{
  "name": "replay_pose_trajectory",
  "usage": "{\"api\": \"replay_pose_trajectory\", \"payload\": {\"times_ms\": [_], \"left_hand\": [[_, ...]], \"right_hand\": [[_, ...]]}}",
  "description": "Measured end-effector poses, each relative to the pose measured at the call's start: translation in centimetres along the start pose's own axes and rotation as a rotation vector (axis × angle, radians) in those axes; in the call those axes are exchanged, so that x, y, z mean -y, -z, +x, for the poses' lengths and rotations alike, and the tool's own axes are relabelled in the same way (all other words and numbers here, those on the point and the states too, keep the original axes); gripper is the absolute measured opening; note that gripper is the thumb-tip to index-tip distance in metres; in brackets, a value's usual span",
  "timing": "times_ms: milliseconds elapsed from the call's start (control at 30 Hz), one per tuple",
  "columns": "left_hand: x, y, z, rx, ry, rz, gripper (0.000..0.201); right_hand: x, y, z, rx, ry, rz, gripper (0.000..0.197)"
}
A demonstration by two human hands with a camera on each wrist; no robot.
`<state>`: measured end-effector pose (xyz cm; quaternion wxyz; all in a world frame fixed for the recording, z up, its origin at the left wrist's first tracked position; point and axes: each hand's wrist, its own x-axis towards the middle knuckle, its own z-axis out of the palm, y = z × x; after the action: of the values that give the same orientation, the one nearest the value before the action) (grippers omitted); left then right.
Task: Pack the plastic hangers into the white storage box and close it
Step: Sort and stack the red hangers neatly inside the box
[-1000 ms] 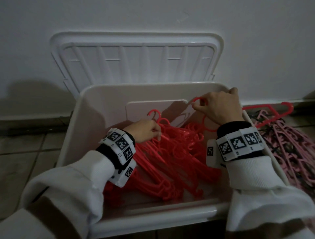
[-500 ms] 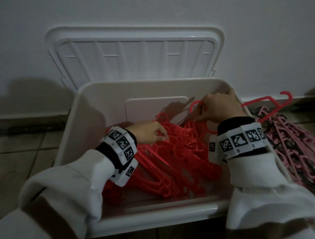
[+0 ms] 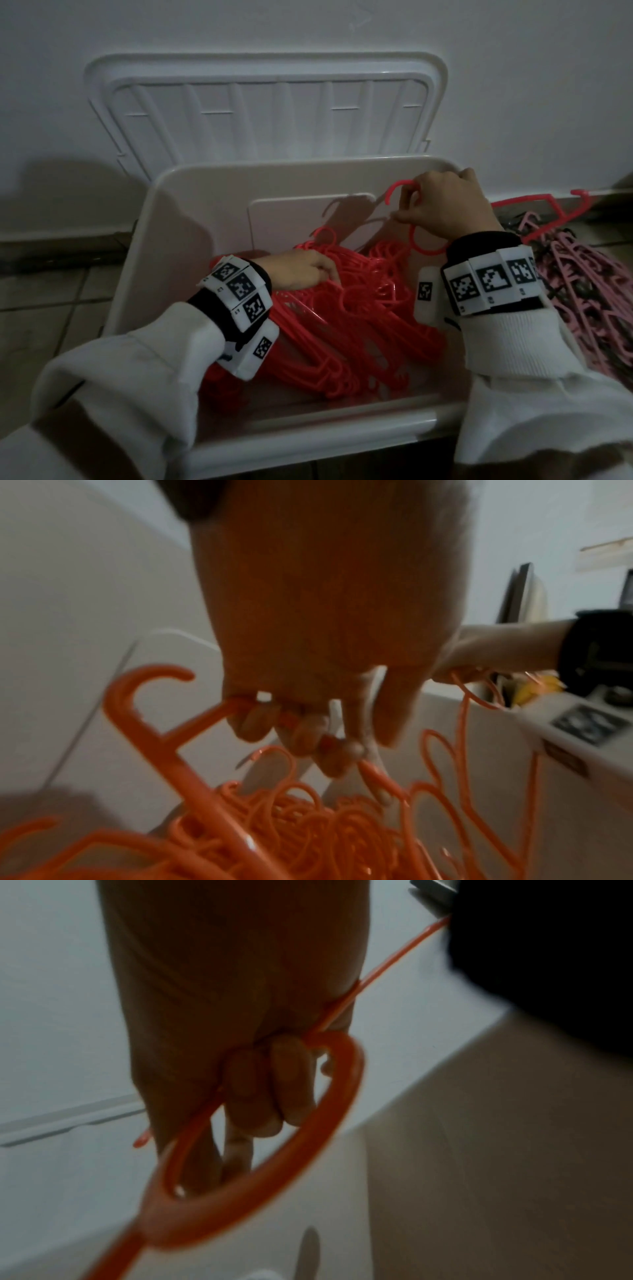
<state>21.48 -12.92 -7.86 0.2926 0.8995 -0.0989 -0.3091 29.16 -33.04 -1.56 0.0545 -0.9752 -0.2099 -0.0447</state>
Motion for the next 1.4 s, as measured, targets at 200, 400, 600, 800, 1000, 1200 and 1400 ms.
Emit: {"api": "replay_pose_trajectory", "payload": {"times_ms": [200, 400, 600, 800, 1000, 1200, 1400], "left_hand": [[1.4, 2.4, -0.4, -0.224, 0.032, 0.012, 0.020], [1.7, 3.7, -1.2, -0.367, 0.142, -0.039, 0.022], [2.1, 4.0, -1.4, -0.458, 0.086, -0.108, 0.033], [1.8, 4.5, -1.9, -0.606, 0.086, 0.113, 0.033], [2.0, 4.4, -1.5, -0.621, 0.042, 0.014, 0.017], [2.6, 4.5, -0.8, -0.639, 0.107, -0.398, 0.017], [1.9, 5.7, -2.8, -0.423, 0.031, -0.729, 0.036]], "right_hand": [[0.5, 0.2, 0.3, -0.138, -0.012, 0.271, 0.019], [0.6, 0.4, 0.4, -0.296, -0.111, 0.479, 0.027], [0.8, 0.7, 0.4, -0.332, -0.168, 0.551, 0.029], [1.7, 1.1, 0.3, -0.405, -0.010, 0.710, 0.018], [2.0, 2.3, 0.2, -0.624, 0.114, 1.011, 0.017], [2.8, 1.3, 0.4, -0.371, 0.174, 1.206, 0.020], [2.6, 1.3, 0.3, -0.158, 0.221, 1.173, 0.020]]}}
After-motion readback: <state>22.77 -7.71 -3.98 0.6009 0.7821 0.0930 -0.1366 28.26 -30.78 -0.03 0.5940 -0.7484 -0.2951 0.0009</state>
